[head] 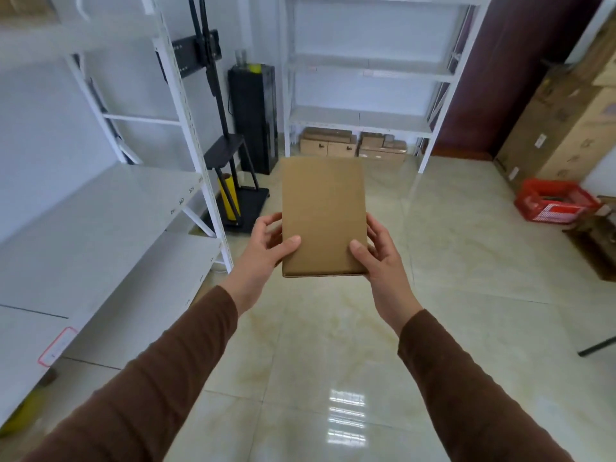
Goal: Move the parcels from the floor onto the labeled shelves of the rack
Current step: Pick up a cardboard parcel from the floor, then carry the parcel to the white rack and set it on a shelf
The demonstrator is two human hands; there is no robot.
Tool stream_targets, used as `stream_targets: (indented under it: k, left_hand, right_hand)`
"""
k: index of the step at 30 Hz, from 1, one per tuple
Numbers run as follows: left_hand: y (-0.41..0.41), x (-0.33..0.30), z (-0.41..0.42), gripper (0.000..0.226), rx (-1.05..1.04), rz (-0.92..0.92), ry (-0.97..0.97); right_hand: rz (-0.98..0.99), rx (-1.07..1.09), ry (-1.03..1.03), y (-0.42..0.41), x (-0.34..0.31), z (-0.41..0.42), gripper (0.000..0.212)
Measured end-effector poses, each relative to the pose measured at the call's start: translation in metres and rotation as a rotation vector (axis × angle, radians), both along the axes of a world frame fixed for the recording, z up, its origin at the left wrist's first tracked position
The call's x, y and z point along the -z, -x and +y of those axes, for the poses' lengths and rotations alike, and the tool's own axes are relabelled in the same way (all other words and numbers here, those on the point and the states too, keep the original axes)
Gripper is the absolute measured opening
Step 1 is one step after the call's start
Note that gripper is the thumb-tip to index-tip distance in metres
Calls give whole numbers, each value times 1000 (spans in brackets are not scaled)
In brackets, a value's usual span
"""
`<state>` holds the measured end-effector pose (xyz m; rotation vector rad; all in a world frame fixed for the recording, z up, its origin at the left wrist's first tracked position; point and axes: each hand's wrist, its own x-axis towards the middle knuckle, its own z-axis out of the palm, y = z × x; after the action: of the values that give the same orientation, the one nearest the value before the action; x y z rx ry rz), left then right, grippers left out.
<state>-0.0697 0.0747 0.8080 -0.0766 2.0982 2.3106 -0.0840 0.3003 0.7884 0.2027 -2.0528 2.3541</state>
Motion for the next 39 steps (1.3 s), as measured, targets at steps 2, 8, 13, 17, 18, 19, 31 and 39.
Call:
stream_targets:
  k: [2, 8, 13, 17, 18, 19, 31, 39]
  left_hand:
    - [11, -5, 12, 59, 15, -14, 2]
    - [72, 1, 19, 50, 20, -151, 10]
    - [162, 21, 0, 44, 48, -326, -162]
    - [239, 29, -10, 40, 64, -364, -242]
    - [258, 29, -12, 39, 61, -363, -232]
    - [277, 28, -12, 40, 69, -349, -205]
    - [494, 21, 59, 82, 207, -61, 197]
    - [665, -18, 88, 76, 212, -248, 230]
  right_hand:
    - [14, 17, -13, 8, -5, 5, 63]
    - [-26, 97, -91, 60, -15, 7, 52]
    - [52, 135, -205, 145, -19, 1, 36]
    - [77, 154, -298, 220, -17, -11, 37]
    - [71, 163, -304, 237, -18, -13, 37]
    - [68, 171, -303, 253, -17, -14, 37]
    - [-230, 249, -124, 460, -11, 32, 72]
    - [-167, 108, -245, 618, 3, 80, 85]
